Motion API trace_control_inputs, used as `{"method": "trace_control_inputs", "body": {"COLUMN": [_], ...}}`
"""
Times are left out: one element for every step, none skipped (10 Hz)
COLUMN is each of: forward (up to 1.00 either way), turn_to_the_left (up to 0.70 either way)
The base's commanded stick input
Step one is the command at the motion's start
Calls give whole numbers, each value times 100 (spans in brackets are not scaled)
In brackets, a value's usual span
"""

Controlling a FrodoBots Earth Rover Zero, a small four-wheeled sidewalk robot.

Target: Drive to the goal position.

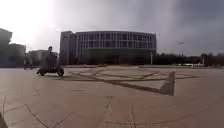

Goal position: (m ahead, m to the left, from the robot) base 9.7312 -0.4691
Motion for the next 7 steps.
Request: {"method": "trace_control_inputs", "body": {"forward": [100,100,100,100,100,100,100], "turn_to_the_left": [0,0,0,0,0,0,0]}}
